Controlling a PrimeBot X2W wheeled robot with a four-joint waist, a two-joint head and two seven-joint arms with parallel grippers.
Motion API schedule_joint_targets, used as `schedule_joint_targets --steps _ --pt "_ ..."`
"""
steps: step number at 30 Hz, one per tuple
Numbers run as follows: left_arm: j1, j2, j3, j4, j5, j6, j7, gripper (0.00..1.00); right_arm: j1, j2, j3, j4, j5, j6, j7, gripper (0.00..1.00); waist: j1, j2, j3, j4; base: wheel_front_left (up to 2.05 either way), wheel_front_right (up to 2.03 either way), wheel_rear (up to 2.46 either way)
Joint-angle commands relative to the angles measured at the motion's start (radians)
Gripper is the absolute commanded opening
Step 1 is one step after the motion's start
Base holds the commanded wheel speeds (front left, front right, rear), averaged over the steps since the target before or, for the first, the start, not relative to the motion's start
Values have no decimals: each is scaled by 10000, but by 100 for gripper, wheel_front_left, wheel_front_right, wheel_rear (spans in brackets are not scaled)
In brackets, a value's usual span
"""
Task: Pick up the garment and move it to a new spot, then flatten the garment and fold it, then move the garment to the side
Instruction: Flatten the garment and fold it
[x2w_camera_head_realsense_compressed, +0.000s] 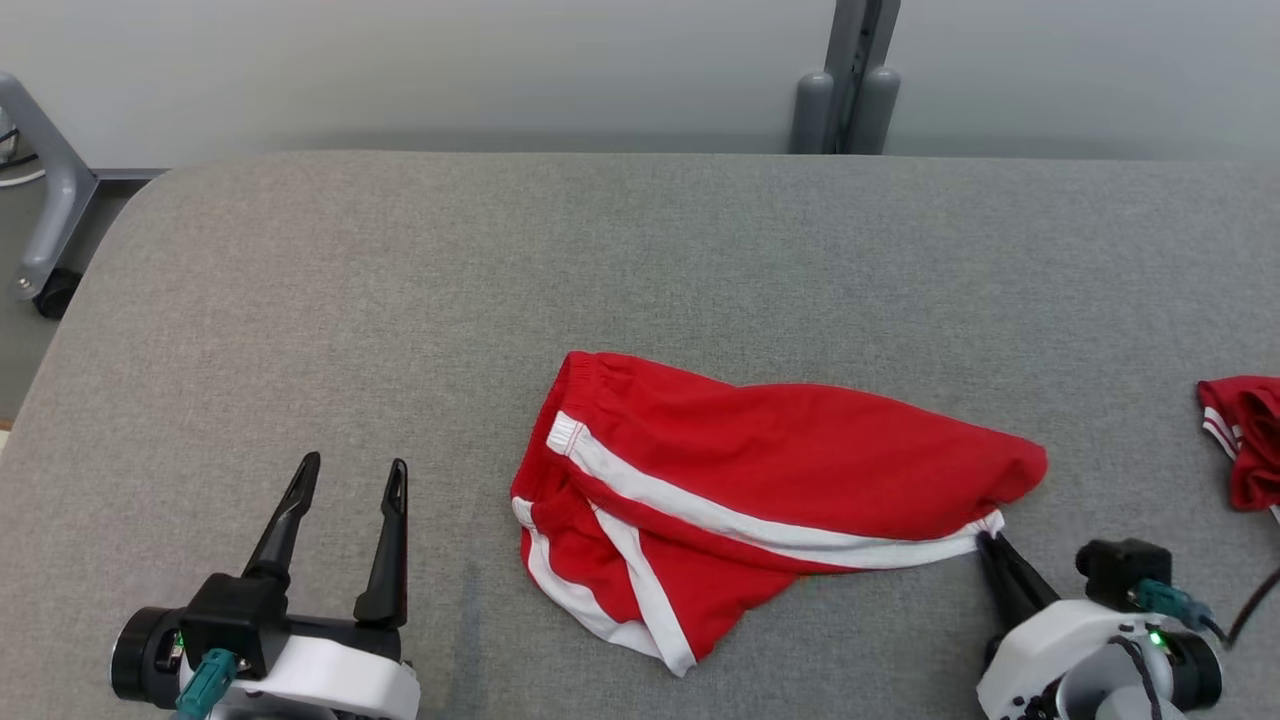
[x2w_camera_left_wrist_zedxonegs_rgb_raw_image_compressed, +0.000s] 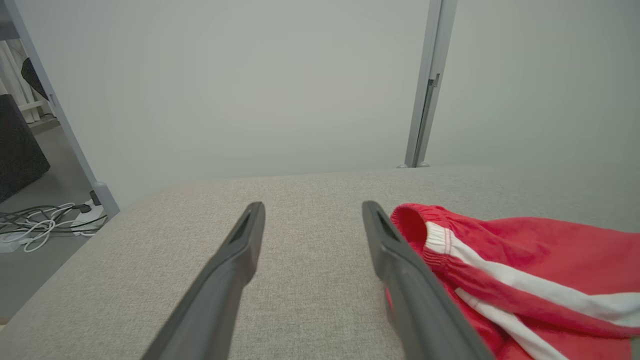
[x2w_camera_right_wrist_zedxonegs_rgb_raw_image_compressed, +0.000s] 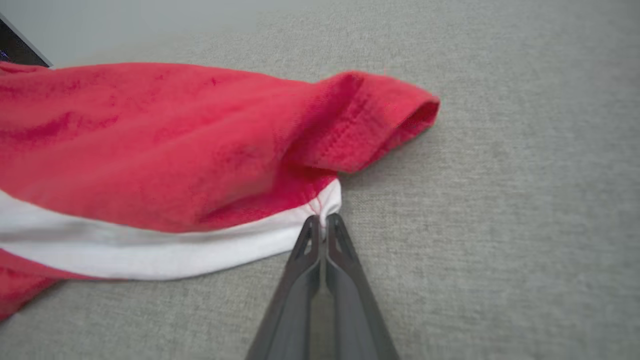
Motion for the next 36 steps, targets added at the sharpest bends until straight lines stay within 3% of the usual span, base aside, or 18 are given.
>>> schedule_joint_targets --steps 1,8,9,10,11,12,23,36 --pt "-149 8 51 45 -52 -55 -27 100 379 -130 -181 67 170 -10 -98 0 0 0 -68 -49 0 0 0" --pt "101 59 171 31 -91 23 -91 100 1227 61 -794 -821 235 -8 -400 0 0 0 -202 -359 0 0 0" --pt "134 65 186 17 -101 19 -94 100 1295 86 -878 -900 214 -8 -386 19 0 0 -203 -409 0 0 0" --pt "151 69 187 9 -113 16 -98 100 1361 90 -954 -948 160 -8 -340 55 0 0 -211 -444 0 0 0" --pt "151 69 187 9 -113 16 -98 100 1361 90 -954 -948 160 -8 -340 55 0 0 -211 -444 0 0 0" --pt "160 76 196 5 -124 16 -103 100 1395 110 -1023 -1041 92 -7 -356 100 0 0 -226 -479 0 0 0" --pt "677 120 305 -79 -217 205 -126 100 2365 97 -1955 -3897 -1031 -5 -528 100 0 0 -864 -770 0 0 0" --pt "1543 308 125 -255 -135 440 86 100 3436 379 -2074 -7339 -1969 -5 1166 100 0 0 -1623 -839 0 0 0"
